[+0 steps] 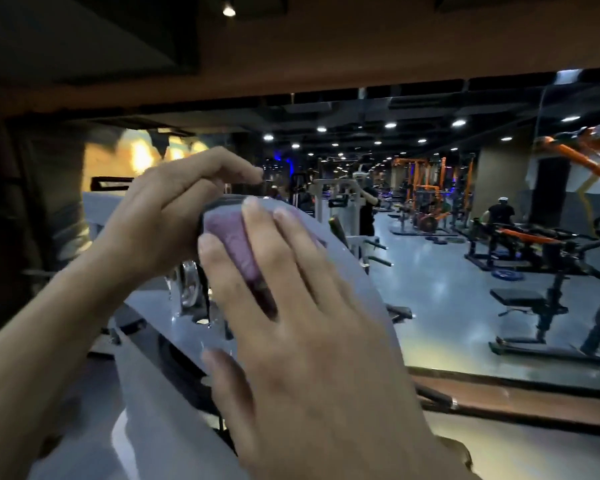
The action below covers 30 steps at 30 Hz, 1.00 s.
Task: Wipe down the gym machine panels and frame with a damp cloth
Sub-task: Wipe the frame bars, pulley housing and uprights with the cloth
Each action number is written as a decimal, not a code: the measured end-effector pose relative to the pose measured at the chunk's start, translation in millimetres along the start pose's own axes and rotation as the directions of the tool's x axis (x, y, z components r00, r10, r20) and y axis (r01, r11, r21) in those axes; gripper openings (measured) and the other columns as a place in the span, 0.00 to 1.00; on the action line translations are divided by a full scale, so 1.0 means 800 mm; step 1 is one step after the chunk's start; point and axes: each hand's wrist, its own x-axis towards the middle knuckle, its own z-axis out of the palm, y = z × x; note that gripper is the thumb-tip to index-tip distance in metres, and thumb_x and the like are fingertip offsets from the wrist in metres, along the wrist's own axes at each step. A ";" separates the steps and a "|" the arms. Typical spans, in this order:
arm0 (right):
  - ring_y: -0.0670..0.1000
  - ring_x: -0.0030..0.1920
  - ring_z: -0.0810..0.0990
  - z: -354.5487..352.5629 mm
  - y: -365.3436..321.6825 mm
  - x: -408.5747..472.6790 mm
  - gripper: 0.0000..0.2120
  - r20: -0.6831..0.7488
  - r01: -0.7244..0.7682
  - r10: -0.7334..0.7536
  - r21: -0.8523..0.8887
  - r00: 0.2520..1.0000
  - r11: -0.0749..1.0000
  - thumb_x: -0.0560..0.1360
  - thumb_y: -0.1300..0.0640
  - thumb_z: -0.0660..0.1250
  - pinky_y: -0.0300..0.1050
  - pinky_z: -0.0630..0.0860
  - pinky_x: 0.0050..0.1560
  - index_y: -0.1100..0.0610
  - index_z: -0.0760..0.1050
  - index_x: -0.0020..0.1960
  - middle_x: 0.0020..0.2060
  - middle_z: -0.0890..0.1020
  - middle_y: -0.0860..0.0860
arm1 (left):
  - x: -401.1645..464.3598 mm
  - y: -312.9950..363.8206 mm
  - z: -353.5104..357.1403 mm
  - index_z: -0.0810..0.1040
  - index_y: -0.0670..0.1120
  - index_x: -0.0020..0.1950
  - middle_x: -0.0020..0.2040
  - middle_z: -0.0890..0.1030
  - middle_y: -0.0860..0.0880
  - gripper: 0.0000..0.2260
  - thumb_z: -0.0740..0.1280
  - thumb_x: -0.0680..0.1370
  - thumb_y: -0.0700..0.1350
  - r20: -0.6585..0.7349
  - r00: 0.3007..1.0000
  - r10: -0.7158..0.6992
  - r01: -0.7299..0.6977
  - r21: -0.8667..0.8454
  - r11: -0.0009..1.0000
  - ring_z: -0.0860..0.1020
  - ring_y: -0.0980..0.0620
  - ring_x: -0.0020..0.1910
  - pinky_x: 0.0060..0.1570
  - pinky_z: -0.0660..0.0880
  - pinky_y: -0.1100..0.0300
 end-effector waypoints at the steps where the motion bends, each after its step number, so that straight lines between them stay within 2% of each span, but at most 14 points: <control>1: 0.60 0.80 0.59 0.005 -0.002 0.000 0.33 0.004 -0.001 0.001 -0.006 1.000 1.000 0.77 0.43 0.59 0.56 0.62 0.77 0.52 0.64 0.80 0.80 0.61 0.58 | -0.001 0.002 0.000 0.82 0.51 0.61 0.62 0.84 0.53 0.18 0.56 0.80 0.44 -0.009 1.000 -0.019 0.019 0.015 1.000 0.80 0.50 0.65 0.65 0.73 0.36; 4: 0.61 0.80 0.60 0.012 -0.006 -0.014 0.33 -0.008 -0.001 0.001 0.025 1.000 1.000 0.77 0.47 0.67 0.57 0.62 0.78 0.55 0.65 0.80 0.80 0.63 0.59 | -0.012 0.005 0.002 0.82 0.55 0.61 0.63 0.83 0.54 0.18 0.56 0.81 0.44 -0.101 0.992 -0.072 0.076 0.038 0.996 0.80 0.50 0.65 0.65 0.73 0.34; 7: 0.60 0.78 0.66 0.011 -0.001 -0.052 0.30 -0.144 -0.019 0.025 0.042 0.989 0.999 0.74 0.51 0.72 0.55 0.66 0.74 0.54 0.73 0.75 0.77 0.68 0.59 | -0.026 0.009 0.008 0.82 0.56 0.61 0.61 0.83 0.52 0.17 0.56 0.82 0.44 -0.184 0.977 -0.105 0.117 0.059 0.991 0.80 0.47 0.63 0.64 0.74 0.34; 10: 0.59 0.74 0.72 0.012 0.000 -0.091 0.28 -0.189 -0.025 0.035 0.053 0.981 0.998 0.72 0.46 0.73 0.53 0.72 0.69 0.51 0.78 0.71 0.73 0.73 0.57 | -0.043 0.020 0.009 0.82 0.52 0.61 0.67 0.81 0.57 0.17 0.56 0.84 0.39 -0.205 0.973 -0.108 0.120 0.046 0.992 0.77 0.56 0.69 0.70 0.72 0.45; 12: 0.60 0.74 0.72 0.009 0.003 -0.104 0.30 -0.164 -0.004 0.013 0.052 0.986 0.999 0.70 0.44 0.74 0.54 0.71 0.71 0.51 0.78 0.70 0.73 0.73 0.58 | -0.051 0.029 0.007 0.81 0.52 0.61 0.70 0.79 0.57 0.17 0.56 0.85 0.37 -0.197 0.977 -0.088 0.105 0.077 0.991 0.73 0.58 0.73 0.72 0.69 0.50; 14: 0.62 0.77 0.66 0.000 0.007 -0.094 0.34 -0.079 0.014 -0.008 0.069 0.997 0.998 0.69 0.45 0.73 0.56 0.65 0.74 0.53 0.75 0.74 0.77 0.68 0.60 | -0.055 0.038 0.004 0.81 0.51 0.62 0.71 0.79 0.56 0.17 0.56 0.85 0.36 -0.184 0.980 -0.070 0.089 0.098 0.991 0.72 0.58 0.74 0.74 0.68 0.49; 17: 0.62 0.82 0.52 -0.013 0.006 -0.048 0.34 0.080 0.039 -0.047 0.103 0.996 0.994 0.77 0.44 0.65 0.59 0.54 0.79 0.56 0.64 0.80 0.82 0.54 0.59 | -0.064 0.056 0.000 0.80 0.48 0.64 0.71 0.78 0.54 0.16 0.56 0.85 0.36 -0.165 0.984 -0.067 0.082 0.085 0.993 0.72 0.60 0.74 0.75 0.67 0.51; 20: 0.61 0.82 0.46 -0.012 0.003 -0.013 0.35 0.151 0.024 -0.037 0.091 0.988 0.996 0.81 0.43 0.61 0.59 0.50 0.81 0.57 0.57 0.82 0.82 0.50 0.58 | -0.083 0.069 -0.005 0.79 0.49 0.66 0.72 0.77 0.55 0.15 0.55 0.87 0.38 -0.146 0.986 -0.079 0.093 0.093 0.991 0.70 0.61 0.75 0.75 0.67 0.52; 25: 0.61 0.82 0.46 -0.012 0.001 -0.055 0.35 0.120 0.032 -0.042 0.087 0.992 0.996 0.80 0.46 0.64 0.61 0.58 0.79 0.58 0.58 0.82 0.83 0.49 0.59 | -0.129 0.066 -0.015 0.79 0.52 0.65 0.72 0.77 0.60 0.15 0.55 0.86 0.44 -0.162 0.980 -0.115 0.137 0.136 0.981 0.72 0.61 0.73 0.72 0.70 0.51; 27: 0.61 0.83 0.47 -0.016 0.005 -0.080 0.36 0.110 0.053 -0.061 0.075 0.992 0.996 0.79 0.47 0.66 0.61 0.60 0.79 0.56 0.58 0.82 0.83 0.49 0.59 | -0.147 0.065 -0.017 0.79 0.52 0.65 0.71 0.77 0.61 0.15 0.55 0.86 0.43 -0.172 0.972 -0.159 0.179 0.111 0.978 0.72 0.63 0.72 0.72 0.70 0.55; 30: 0.60 0.82 0.50 -0.018 0.012 -0.109 0.38 0.059 0.067 -0.073 0.096 0.996 0.993 0.76 0.50 0.68 0.58 0.58 0.79 0.54 0.58 0.82 0.83 0.51 0.58 | -0.172 0.069 -0.013 0.79 0.53 0.65 0.71 0.77 0.61 0.14 0.56 0.88 0.41 -0.164 0.957 -0.240 0.247 0.026 0.969 0.70 0.65 0.73 0.72 0.67 0.62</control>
